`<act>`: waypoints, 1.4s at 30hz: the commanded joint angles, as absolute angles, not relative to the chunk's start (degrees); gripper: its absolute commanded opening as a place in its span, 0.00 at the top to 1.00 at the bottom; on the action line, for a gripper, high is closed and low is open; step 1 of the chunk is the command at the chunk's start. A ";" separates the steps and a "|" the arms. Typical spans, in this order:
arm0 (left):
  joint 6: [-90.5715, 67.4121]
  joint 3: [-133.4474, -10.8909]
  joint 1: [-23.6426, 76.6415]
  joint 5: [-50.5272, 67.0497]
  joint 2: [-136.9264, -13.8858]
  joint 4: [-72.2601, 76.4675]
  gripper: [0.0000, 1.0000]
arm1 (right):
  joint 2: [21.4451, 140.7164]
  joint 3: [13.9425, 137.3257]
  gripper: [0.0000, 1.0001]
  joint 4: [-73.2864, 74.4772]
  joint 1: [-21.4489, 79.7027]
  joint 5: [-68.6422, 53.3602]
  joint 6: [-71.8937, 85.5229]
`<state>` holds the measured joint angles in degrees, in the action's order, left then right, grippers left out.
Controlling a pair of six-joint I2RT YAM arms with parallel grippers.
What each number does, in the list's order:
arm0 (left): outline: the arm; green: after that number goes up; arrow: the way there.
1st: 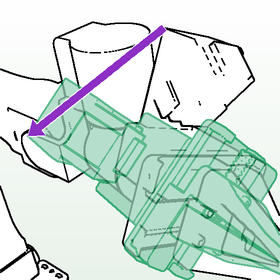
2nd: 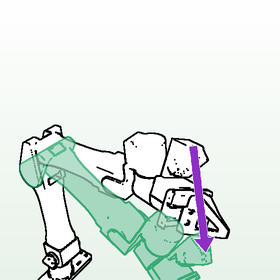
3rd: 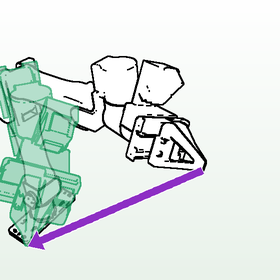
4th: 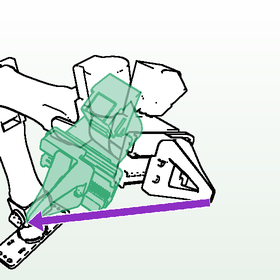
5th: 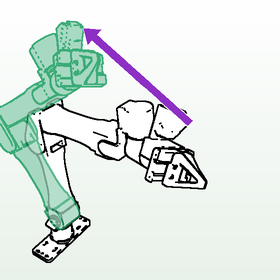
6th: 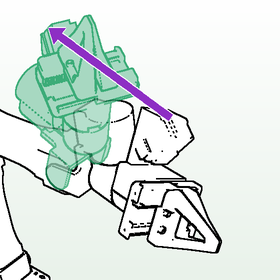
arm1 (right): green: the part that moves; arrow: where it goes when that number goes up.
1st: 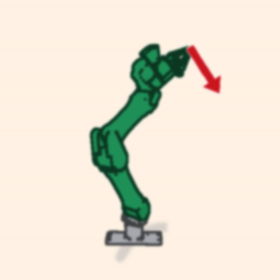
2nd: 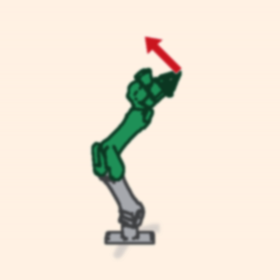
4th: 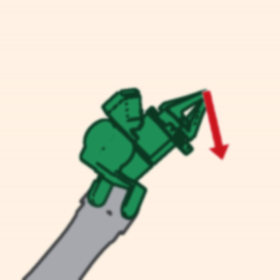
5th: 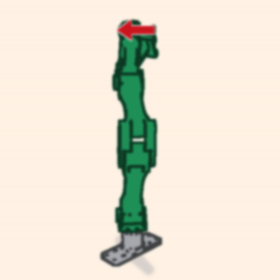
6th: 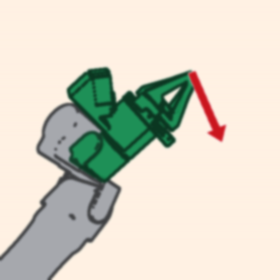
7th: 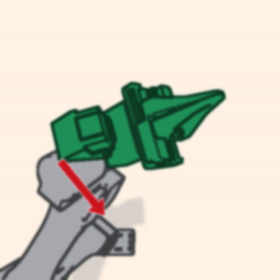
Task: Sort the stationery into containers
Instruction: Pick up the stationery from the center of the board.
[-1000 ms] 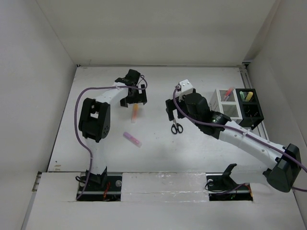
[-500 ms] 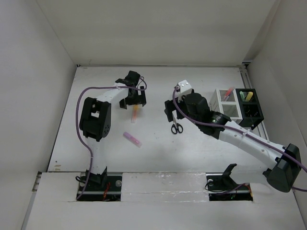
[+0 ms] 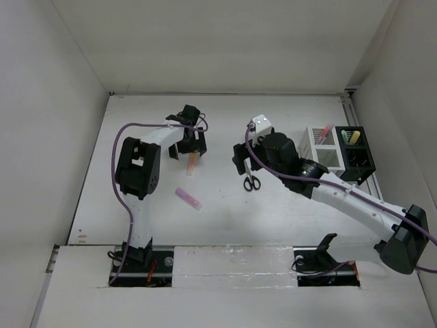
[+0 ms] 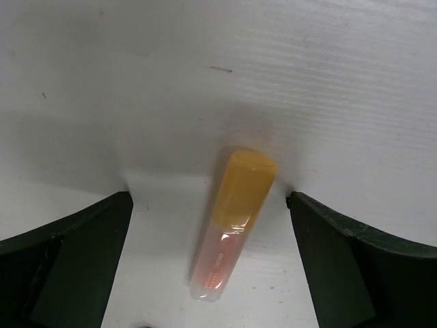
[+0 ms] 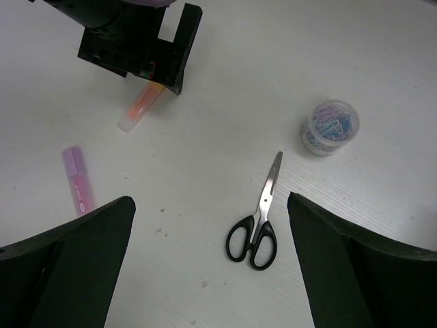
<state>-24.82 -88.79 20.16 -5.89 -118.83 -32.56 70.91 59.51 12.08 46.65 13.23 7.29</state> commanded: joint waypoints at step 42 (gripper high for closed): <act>-33.40 -73.48 35.39 -20.99 -95.24 -31.55 1.00 | 62.68 56.79 0.00 5.02 38.69 0.99 10.28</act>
